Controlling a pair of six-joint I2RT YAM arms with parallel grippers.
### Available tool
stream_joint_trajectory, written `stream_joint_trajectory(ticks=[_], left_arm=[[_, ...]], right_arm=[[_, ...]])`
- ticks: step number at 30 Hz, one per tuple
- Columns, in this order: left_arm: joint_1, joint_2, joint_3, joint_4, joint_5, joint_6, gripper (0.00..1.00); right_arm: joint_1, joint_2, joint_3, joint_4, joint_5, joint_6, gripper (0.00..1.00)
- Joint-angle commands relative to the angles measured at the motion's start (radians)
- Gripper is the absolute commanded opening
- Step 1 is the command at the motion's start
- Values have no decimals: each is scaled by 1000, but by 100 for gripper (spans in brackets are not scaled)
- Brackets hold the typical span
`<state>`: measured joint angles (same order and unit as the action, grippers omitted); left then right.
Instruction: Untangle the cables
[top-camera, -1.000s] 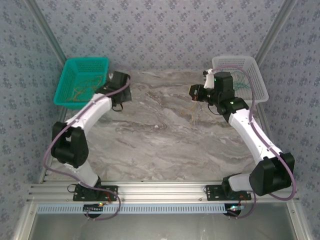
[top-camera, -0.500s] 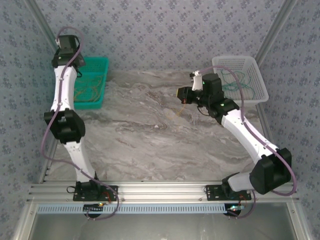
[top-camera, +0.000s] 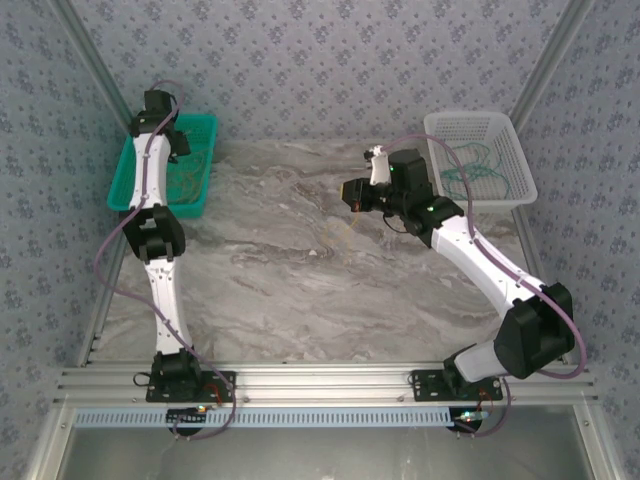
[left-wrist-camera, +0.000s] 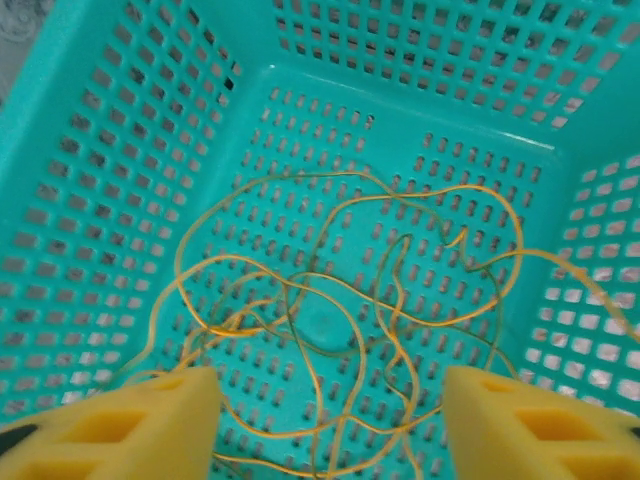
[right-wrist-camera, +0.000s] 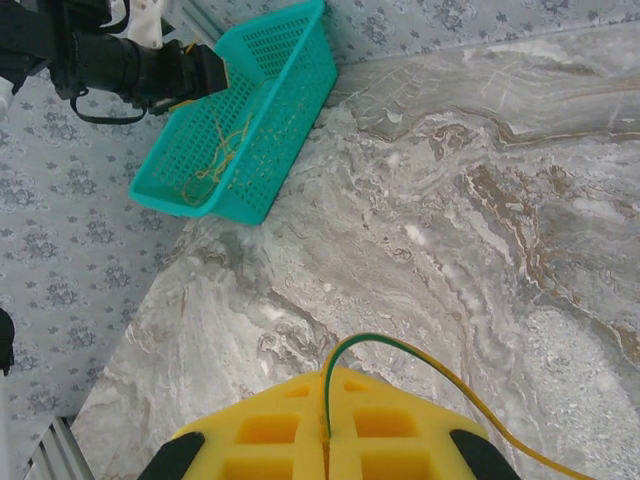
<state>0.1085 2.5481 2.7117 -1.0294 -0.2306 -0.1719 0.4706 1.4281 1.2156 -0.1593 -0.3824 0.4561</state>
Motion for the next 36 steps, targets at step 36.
stream_joint_trajectory(ticks=[36], left_arm=[[-575, -1479, -2172, 1587, 381, -112, 91]], right_arm=[[87, 166, 251, 243, -365, 131, 0]])
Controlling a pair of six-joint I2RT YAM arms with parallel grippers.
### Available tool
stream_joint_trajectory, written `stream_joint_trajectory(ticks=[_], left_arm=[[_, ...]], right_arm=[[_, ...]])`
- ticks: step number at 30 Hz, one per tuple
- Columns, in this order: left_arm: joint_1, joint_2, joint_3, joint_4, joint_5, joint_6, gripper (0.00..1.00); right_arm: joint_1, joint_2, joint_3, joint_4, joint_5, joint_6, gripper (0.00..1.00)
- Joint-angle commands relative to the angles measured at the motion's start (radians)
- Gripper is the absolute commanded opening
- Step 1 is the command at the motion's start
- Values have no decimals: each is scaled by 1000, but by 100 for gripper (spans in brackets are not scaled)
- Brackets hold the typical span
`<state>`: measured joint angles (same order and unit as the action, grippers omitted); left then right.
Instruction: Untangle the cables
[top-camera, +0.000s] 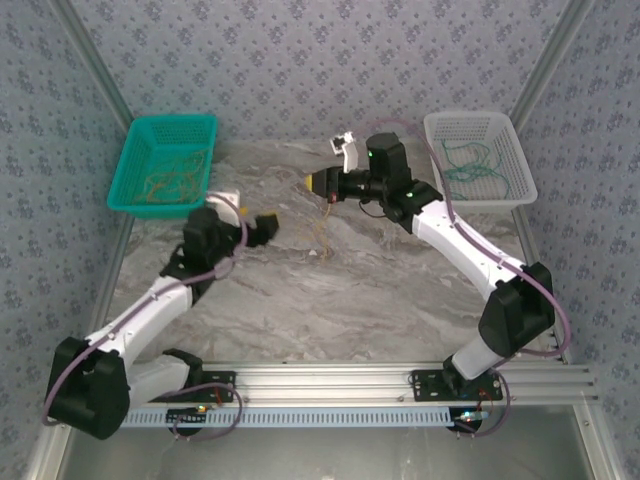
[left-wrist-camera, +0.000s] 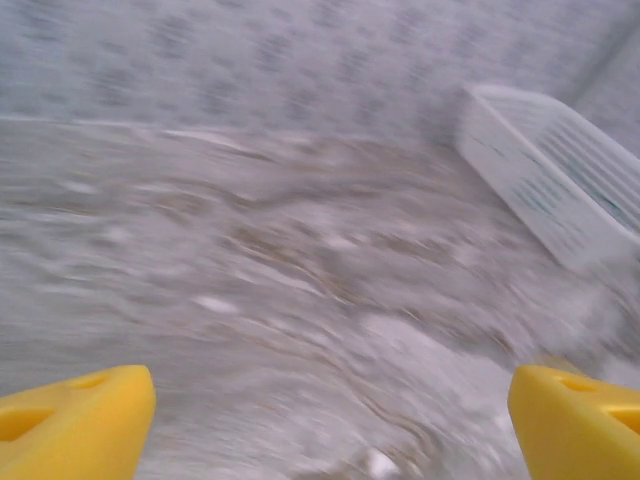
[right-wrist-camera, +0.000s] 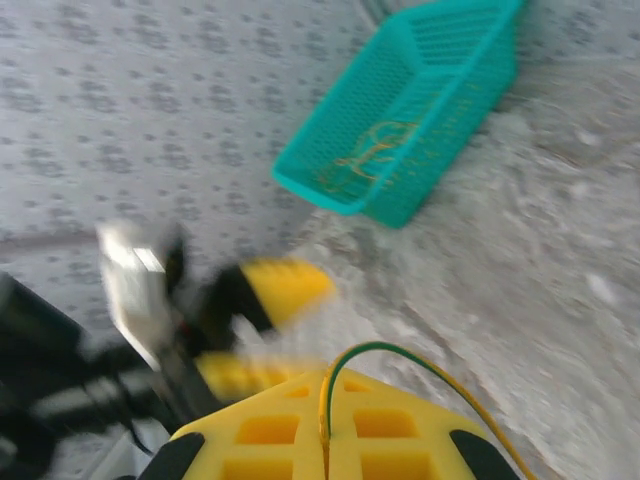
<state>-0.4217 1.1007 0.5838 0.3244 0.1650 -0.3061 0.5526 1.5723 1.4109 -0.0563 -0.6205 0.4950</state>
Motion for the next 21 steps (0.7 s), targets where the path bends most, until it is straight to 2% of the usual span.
stream_joint_trajectory(ticks=[1, 3, 5, 7, 8, 12, 16, 21], left_arm=[[-47, -46, -56, 225, -55, 24, 91], [-46, -89, -80, 203, -171, 42, 91], [-39, -154, -114, 199, -314, 47, 92], [-12, -195, -127, 203, -300, 73, 95], [-1, -209, -111, 158, -298, 81, 95], [28, -257, -96, 84, -292, 97, 94], [66, -279, -105, 24, -252, 83, 91], [76, -289, -111, -13, -219, 70, 82]], right_arm=[[7, 41, 73, 211, -168, 158, 0], [31, 87, 142, 257, -200, 221, 0], [75, 145, 268, 177, -215, 194, 0], [113, 176, 372, 58, -198, 125, 0], [127, 182, 400, 8, -149, 89, 0], [121, 196, 404, -127, 8, 36, 0], [96, 193, 280, -209, 182, -6, 0], [50, 147, 117, -207, 277, 34, 0]])
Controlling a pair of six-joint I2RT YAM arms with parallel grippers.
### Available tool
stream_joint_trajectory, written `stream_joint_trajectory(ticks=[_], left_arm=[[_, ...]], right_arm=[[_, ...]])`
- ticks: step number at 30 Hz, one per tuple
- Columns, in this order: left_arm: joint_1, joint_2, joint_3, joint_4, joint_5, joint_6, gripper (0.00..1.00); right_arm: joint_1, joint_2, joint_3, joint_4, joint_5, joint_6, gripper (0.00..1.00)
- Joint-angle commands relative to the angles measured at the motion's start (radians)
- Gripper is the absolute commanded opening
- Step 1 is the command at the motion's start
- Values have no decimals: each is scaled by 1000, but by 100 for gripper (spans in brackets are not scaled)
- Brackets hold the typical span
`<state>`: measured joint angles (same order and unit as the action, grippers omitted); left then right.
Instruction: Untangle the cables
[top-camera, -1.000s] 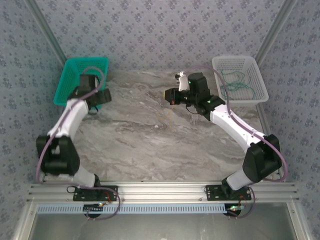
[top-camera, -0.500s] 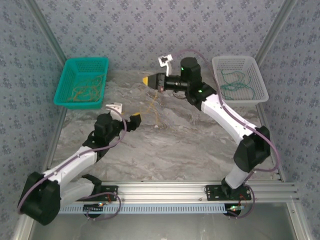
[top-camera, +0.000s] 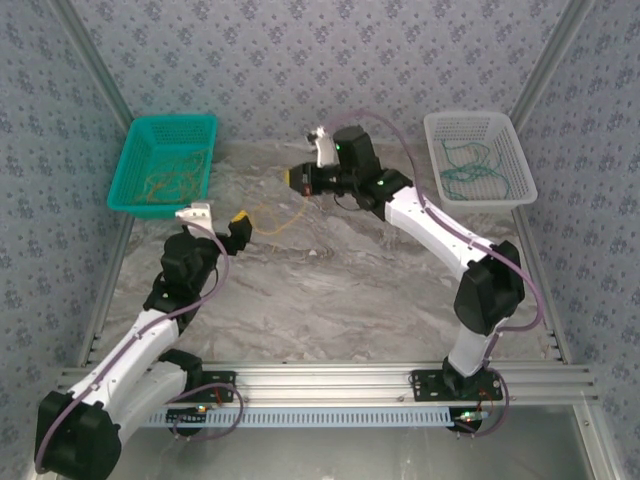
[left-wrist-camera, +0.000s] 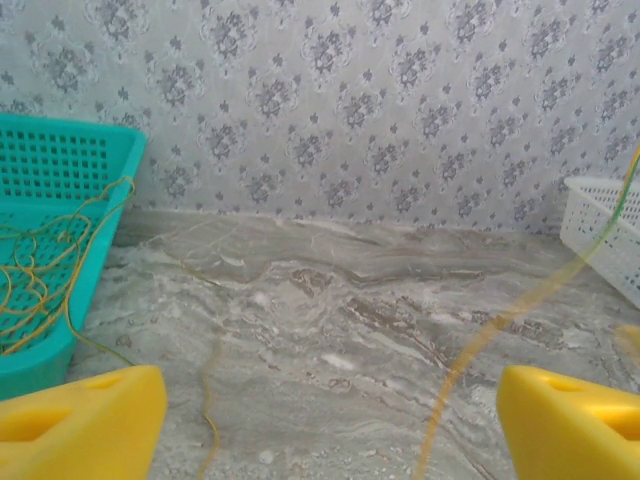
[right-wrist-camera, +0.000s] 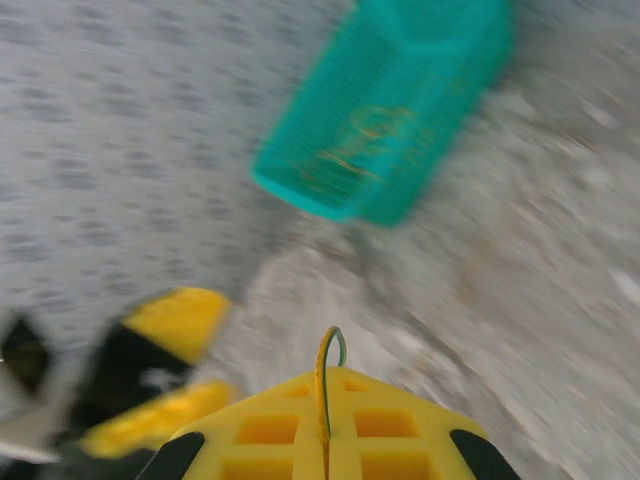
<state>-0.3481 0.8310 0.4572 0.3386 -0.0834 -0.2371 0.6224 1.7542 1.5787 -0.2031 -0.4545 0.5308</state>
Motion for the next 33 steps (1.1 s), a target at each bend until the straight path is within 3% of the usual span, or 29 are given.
stream_joint_trajectory(ticks=[1, 11, 19, 26, 30, 33], left_arm=[[4, -19, 17, -26, 36, -1, 80], [9, 73, 81, 17, 137, -62, 78], [14, 85, 112, -1, 59, -73, 79], [17, 101, 104, 18, 60, -100, 79], [17, 136, 110, 26, 58, -103, 79], [17, 168, 136, 14, 85, -108, 79]], right_arm=[[-25, -50, -67, -79, 146, -9, 0], [-41, -201, -79, -202, 248, -109, 0], [-47, -343, -80, -295, 199, -136, 0], [-33, -481, -56, -413, 215, -124, 0], [-30, -445, -45, -404, 231, -131, 0], [-36, -308, -14, -373, 208, -150, 0]])
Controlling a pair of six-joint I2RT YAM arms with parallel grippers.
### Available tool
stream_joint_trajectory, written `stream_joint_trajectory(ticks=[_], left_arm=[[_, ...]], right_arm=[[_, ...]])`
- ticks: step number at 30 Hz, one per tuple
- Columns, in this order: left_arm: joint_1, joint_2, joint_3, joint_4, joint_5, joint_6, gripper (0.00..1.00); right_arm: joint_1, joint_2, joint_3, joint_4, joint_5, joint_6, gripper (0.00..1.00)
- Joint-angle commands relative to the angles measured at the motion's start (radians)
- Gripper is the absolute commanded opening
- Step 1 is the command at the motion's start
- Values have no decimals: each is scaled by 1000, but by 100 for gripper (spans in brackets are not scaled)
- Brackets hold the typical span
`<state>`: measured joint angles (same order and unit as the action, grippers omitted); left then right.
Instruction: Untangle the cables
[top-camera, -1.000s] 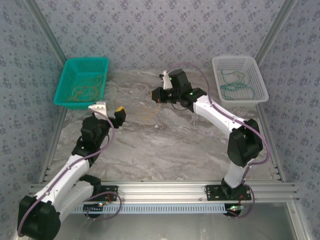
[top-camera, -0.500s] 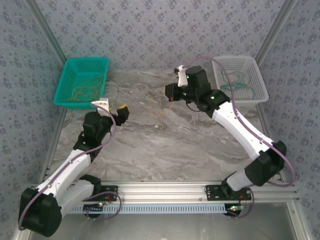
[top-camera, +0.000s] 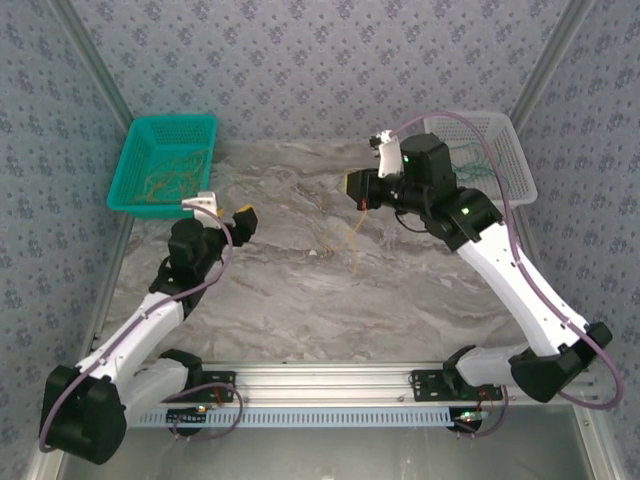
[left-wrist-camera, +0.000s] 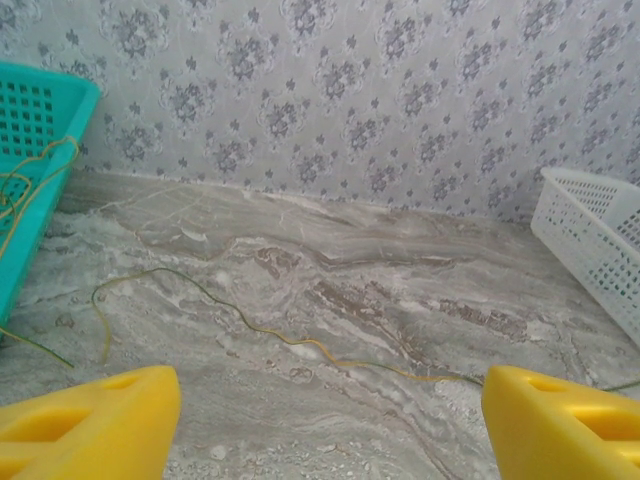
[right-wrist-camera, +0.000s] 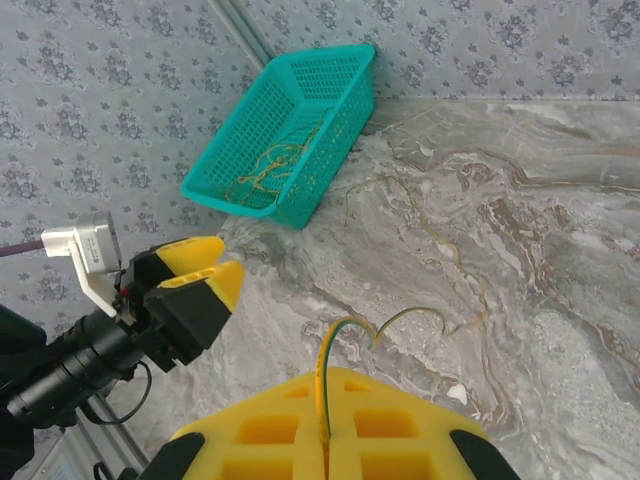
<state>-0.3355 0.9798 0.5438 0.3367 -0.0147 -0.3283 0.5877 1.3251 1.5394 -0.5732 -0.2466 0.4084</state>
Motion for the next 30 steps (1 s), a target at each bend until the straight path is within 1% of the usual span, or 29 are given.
stream_joint_trajectory(ticks=[1, 3, 6, 9, 12, 13, 15, 17, 19, 20, 21, 22, 25, 27, 30], left_arm=[[4, 22, 54, 15, 25, -21, 79], [3, 19, 55, 13, 39, -19, 80], [4, 21, 66, -25, 21, -12, 82], [3, 49, 91, -76, 41, 6, 83], [1, 80, 93, -97, 35, 17, 84], [1, 86, 90, -96, 32, 16, 84], [-2, 93, 74, -64, 33, 21, 85], [-10, 115, 74, -46, 35, 27, 86], [-24, 161, 116, -89, 24, 33, 86], [-35, 193, 146, -122, 19, 42, 86], [-49, 229, 176, -150, 10, 51, 87], [-66, 260, 202, -172, -1, 61, 88], [-120, 359, 258, -209, -48, 79, 92], [-130, 431, 278, -202, -48, 58, 95], [-143, 531, 323, -220, -48, 37, 96]], right_arm=[[-5, 179, 56, -11, -16, -31, 0], [-7, 324, 156, -24, -51, -52, 0], [-9, 536, 312, -65, -41, -60, 0], [-5, 758, 517, -138, -39, -69, 0], [-5, 928, 637, -137, -38, -50, 0], [-7, 973, 672, -145, -50, -40, 5], [-7, 1055, 751, -156, -65, -30, 23], [-9, 1115, 822, -178, -94, -26, 37], [-11, 1126, 858, -196, -110, -29, 44], [-8, 1111, 853, -195, -99, -38, 52], [-8, 1093, 852, -198, -86, -51, 69], [-7, 1076, 855, -208, -73, -61, 74], [-13, 986, 811, -229, 3, -78, 75], [-28, 904, 732, -228, 59, -68, 76], [-53, 775, 585, -182, 78, -55, 77]])
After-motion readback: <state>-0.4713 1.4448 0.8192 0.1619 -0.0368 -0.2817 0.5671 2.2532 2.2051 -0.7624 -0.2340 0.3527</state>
